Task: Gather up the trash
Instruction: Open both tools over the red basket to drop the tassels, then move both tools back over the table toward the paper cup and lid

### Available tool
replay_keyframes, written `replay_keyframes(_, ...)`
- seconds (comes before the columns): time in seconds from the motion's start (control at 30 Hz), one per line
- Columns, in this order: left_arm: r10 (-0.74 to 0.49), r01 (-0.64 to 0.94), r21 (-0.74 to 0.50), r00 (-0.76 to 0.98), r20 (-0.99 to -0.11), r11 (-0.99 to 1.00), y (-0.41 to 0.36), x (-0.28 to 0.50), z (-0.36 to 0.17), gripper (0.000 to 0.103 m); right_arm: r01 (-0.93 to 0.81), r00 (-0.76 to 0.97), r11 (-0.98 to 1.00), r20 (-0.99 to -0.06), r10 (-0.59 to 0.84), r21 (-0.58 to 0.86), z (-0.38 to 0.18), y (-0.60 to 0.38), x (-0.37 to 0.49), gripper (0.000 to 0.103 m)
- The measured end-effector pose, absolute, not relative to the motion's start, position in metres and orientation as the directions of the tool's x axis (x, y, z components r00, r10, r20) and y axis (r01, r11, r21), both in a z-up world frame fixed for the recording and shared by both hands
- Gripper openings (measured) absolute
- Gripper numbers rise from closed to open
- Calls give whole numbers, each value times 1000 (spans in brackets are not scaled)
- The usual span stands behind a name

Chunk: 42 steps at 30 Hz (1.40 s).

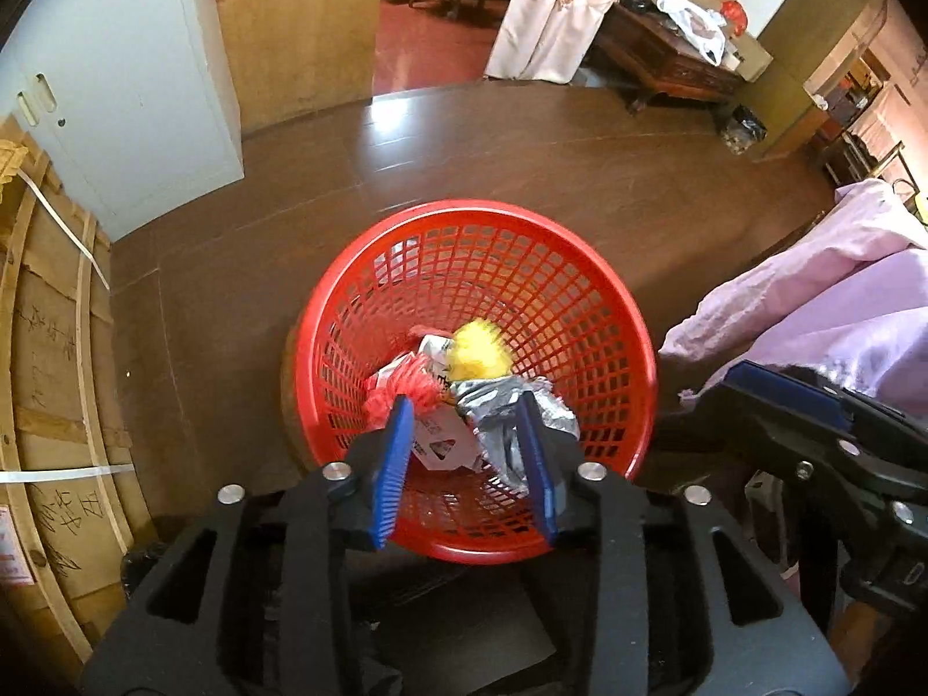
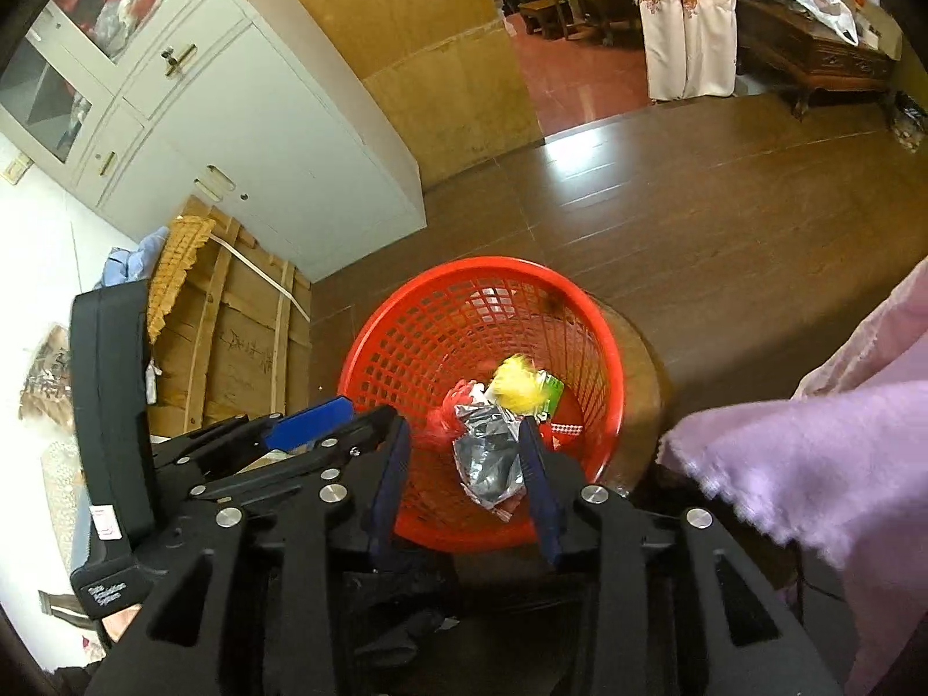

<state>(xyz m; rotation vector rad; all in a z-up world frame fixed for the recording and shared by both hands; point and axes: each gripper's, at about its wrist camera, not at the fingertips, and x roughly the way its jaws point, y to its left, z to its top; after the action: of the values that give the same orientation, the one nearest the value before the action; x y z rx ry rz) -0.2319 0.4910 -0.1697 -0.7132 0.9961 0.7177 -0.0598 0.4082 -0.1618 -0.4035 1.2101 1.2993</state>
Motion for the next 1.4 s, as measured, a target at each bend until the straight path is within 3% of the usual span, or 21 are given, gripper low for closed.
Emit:
replay_keyframes(0.3, 256, -775, -200, 422, -870, 599, 470, -229, -124, 55, -882, -143, 284, -789, 598, 375, -103, 362, -57, 40)
replay_keyframes(0.73, 253, -567, -170, 589, -768, 806, 368, -159, -28, 68, -850, 156, 453, -693, 704, 269, 3, 190, -2, 46)
replay_keyframes(1.0, 158, -343, -99, 646, -747, 934, 263, -88, 6, 70, -694, 386, 670, -650, 654, 263, 24, 42, 52, 54)
replay_keyframes(1.1, 117, -253, -80, 674, -729, 964, 221, -62, 16, 75, -635, 454, 731, -644, 616, 252, 25, -12, 67, 60)
replay_keyframes(1.4, -6, -26, -32, 683, -731, 999, 104, 23, 21, 76, -392, 608, 887, -654, 450, 246, 8, -166, 115, 60)
